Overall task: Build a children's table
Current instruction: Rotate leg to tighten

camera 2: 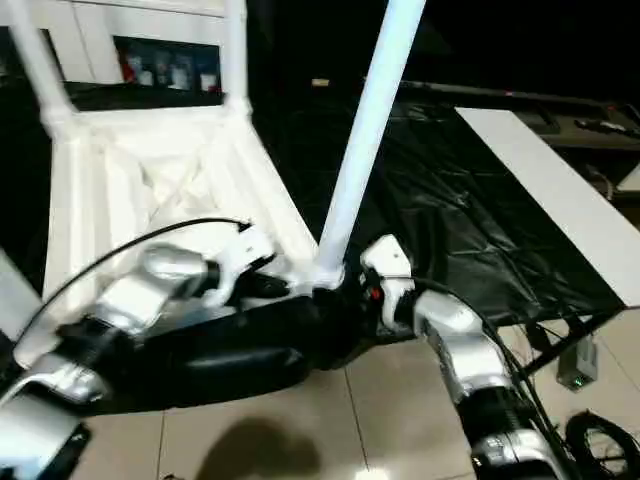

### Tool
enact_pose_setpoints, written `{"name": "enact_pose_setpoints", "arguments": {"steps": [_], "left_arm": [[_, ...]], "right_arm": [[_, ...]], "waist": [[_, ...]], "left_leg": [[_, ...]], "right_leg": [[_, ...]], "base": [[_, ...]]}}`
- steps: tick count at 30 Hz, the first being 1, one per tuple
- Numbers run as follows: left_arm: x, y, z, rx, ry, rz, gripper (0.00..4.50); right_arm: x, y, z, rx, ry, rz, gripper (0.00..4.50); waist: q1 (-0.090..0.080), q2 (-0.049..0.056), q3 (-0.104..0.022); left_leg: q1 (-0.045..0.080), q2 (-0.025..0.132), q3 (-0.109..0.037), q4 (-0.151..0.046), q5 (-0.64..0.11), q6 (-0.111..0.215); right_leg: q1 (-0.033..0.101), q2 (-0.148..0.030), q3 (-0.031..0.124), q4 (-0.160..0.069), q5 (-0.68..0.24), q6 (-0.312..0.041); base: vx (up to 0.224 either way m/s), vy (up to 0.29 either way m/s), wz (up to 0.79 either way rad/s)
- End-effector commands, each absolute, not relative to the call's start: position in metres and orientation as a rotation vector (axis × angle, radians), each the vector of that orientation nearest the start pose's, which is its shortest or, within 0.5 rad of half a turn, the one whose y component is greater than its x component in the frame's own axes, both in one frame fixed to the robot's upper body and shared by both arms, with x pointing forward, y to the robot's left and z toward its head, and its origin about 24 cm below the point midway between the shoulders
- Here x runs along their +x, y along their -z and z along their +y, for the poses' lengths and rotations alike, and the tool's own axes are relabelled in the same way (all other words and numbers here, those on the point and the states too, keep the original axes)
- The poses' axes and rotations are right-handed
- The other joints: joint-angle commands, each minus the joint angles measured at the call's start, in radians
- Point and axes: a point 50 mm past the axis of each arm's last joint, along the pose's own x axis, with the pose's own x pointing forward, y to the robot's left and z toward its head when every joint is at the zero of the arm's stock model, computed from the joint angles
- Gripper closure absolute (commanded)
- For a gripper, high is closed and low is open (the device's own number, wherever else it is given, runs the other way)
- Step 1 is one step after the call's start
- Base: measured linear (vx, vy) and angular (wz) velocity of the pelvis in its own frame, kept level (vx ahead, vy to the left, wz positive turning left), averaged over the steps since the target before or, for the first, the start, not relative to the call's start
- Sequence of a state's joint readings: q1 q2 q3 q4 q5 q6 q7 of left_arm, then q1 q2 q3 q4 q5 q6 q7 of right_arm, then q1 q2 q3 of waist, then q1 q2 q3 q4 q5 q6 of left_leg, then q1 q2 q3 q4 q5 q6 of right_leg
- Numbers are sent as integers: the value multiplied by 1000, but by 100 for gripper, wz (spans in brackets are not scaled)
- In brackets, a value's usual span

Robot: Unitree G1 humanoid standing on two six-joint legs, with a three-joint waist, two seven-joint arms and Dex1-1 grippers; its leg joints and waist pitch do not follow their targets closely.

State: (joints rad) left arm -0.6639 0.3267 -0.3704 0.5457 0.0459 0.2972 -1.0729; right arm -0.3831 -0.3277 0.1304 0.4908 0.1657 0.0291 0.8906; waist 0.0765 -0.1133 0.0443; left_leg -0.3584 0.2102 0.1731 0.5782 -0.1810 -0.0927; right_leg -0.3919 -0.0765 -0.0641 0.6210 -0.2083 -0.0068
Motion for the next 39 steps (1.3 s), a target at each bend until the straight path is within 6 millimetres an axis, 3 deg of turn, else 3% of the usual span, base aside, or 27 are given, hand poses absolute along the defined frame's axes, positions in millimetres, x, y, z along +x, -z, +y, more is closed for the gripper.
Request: {"name": "enact_pose_setpoints", "arguments": {"steps": [1,3,7,11,19,27,30,34,35,37,39], "left_arm": [[308,-45,102,435,1386,615,450],[302,-48,108,429,1424,638,450],[301,-50,112,441,1432,636,450],[300,-51,112,441,1431,631,450],[298,-53,112,437,1431,632,450],[296,-50,112,429,1428,648,450],[299,-47,106,403,1375,635,450],[310,-42,86,350,1245,598,450],[312,-41,81,336,1222,594,450],[318,-40,69,316,1160,577,450],[324,-40,59,305,1091,566,450]], "right_arm": [[296,-38,-156,-149,-1002,242,72],[293,-37,-155,-160,-1030,244,72],[291,-35,-151,-149,-1061,258,72],[290,-34,-149,-134,-1078,268,107],[291,-35,-149,-111,-1086,269,179],[288,-32,-150,-90,-1088,284,185],[293,-24,-152,-71,-978,303,185],[311,-13,-154,-47,-684,315,185],[313,-11,-154,-33,-640,317,186],[320,-9,-149,11,-536,315,186],[326,-9,-142,37,-456,315,186]], "waist": [[2,7,-50],[9,10,-49],[10,6,-47],[10,3,-48],[10,0,-51],[10,0,-52],[9,-2,-52],[0,1,-41],[-4,-2,-41],[-7,0,-46],[-18,-3,-46]], "left_leg": [[6,33,-1,-66,-169,47],[12,33,1,-67,-163,39],[10,31,3,-68,-170,33],[7,30,1,-68,-174,20],[7,28,2,-65,-131,30],[8,28,3,-63,-113,35],[9,27,4,-63,-120,28],[12,26,1,-72,-238,-14],[16,24,-4,-71,-287,-34],[13,25,-9,-72,-289,-38],[14,22,-9,-70,-301,-32]], "right_leg": [[45,-65,47,-73,-137,-211],[39,-63,48,-71,-130,-211],[39,-63,48,-72,-137,-208],[41,-64,48,-74,-157,-191],[43,-62,47,-67,-99,-201],[45,-61,47,-63,-71,-208],[44,-61,47,-64,-79,-209],[32,-65,47,-89,-288,-169],[30,-67,45,-96,-382,-148],[35,-71,45,-99,-408,-129],[27,-68,45,-105,-425,-107]], "base": [[0,0,0],[0,0,0],[0,0,0],[0,0,0],[0,0,0],[0,0,0],[0,0,0],[0,0,0],[-52,-2,-1],[-50,1,-3],[0,0,0]]}}
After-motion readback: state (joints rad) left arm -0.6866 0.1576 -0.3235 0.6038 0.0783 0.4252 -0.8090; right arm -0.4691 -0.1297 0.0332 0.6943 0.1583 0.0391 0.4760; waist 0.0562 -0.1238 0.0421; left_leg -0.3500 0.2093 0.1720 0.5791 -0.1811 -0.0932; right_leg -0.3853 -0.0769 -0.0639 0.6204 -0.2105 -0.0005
